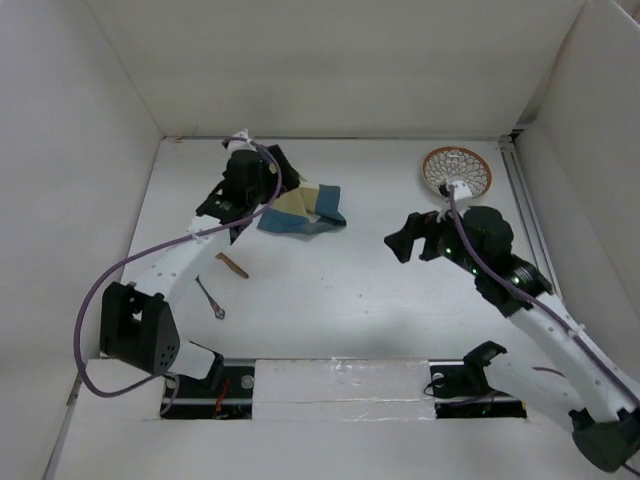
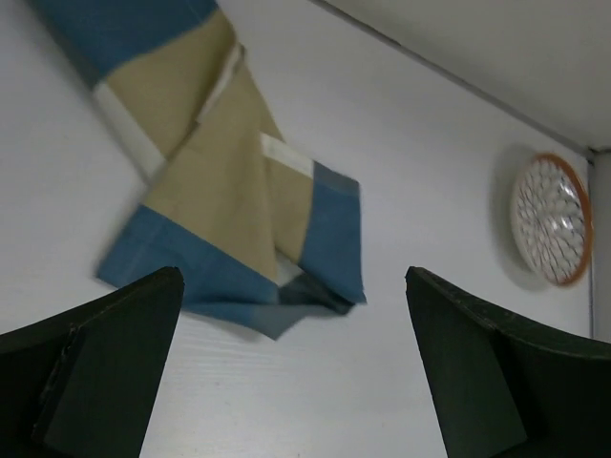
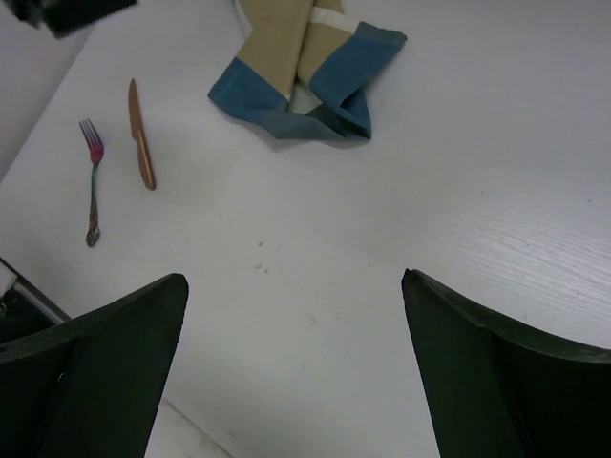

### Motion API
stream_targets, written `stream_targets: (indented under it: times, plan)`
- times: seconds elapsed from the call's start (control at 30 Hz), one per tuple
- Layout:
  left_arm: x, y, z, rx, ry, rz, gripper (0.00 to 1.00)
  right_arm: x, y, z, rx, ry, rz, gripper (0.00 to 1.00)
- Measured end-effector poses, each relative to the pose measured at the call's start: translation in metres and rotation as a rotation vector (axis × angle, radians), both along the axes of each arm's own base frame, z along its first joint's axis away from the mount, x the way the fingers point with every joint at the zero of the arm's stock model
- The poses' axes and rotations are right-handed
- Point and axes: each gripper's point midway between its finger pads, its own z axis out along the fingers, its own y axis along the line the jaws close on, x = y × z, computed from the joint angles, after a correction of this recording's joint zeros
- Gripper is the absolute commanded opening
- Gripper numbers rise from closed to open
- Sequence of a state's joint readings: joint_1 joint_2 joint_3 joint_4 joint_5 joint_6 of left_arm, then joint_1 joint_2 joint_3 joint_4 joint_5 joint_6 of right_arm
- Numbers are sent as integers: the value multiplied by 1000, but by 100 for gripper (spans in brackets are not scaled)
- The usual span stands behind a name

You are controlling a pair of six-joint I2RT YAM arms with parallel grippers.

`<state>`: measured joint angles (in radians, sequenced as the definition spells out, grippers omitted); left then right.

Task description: Set the dinner table for one person

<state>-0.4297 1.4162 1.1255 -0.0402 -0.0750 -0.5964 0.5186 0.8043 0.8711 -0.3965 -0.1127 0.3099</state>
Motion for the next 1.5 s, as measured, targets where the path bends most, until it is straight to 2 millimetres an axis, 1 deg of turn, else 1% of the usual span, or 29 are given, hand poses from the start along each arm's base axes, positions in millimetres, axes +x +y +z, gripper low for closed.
stream_targets:
  times: [0.03,0.07,0.1,0.13,0.2,0.23,0.3,0.33,0.4,0.47,0.5,0.53,0.57,0.63,0.73,0.83,1.0,1.13,1.17,1.27,1.33,1.43,1.5]
  plan:
    - [9,19,5,5,-7,77,100,10,5,-6,-10,16,0,100]
    - [14,32,7,13,-6,130,100,20,12,-13,-20,31,4,100]
    - [19,39,5,20,3,167,100,30,18,-21,-31,50,10,100]
    - [23,41,1,28,17,188,100,41,24,-33,-48,80,18,100]
    - [32,41,-18,44,70,206,100,63,37,-50,-69,129,43,100]
    - [36,40,-31,52,103,211,100,75,43,-58,-74,156,55,100]
    - [40,40,-62,69,176,213,100,103,53,-68,-65,182,73,100]
    - [40,41,-79,83,221,218,100,116,55,-73,-55,189,77,100]
    - [37,44,-107,100,298,226,100,141,58,-81,-29,205,81,100]
    - [32,47,-121,98,347,242,100,166,62,-87,0,217,93,100]
    - [30,48,-125,90,361,253,100,189,68,-91,27,224,102,100]
    - [26,49,-127,79,370,264,100,196,70,-93,37,224,108,100]
    - [23,49,-127,55,368,278,100,208,73,-97,55,233,115,100]
    - [9,51,-130,14,383,301,100,225,79,-112,86,263,127,100]
    - [-15,54,-137,-44,412,341,100,236,85,-138,115,330,131,100]
    - [-29,50,-146,-97,448,380,100,241,91,-157,139,386,128,100]
    - [-42,38,-161,-191,492,457,100,256,100,-171,175,420,133,100]
    - [-44,45,-174,-256,492,563,100,257,104,-182,199,449,146,100]
    - [-44,47,-175,-269,488,589,100,257,104,-185,206,456,150,100]
    - [-34,54,-171,-306,440,659,100,258,103,-195,226,483,157,100]
    - [-29,59,-173,-310,425,697,99,259,101,-198,236,490,156,100]
    - [-10,60,-172,-329,400,730,96,261,98,-196,250,487,159,100]
    - [3,60,-172,-352,383,747,91,264,95,-194,258,479,161,100]
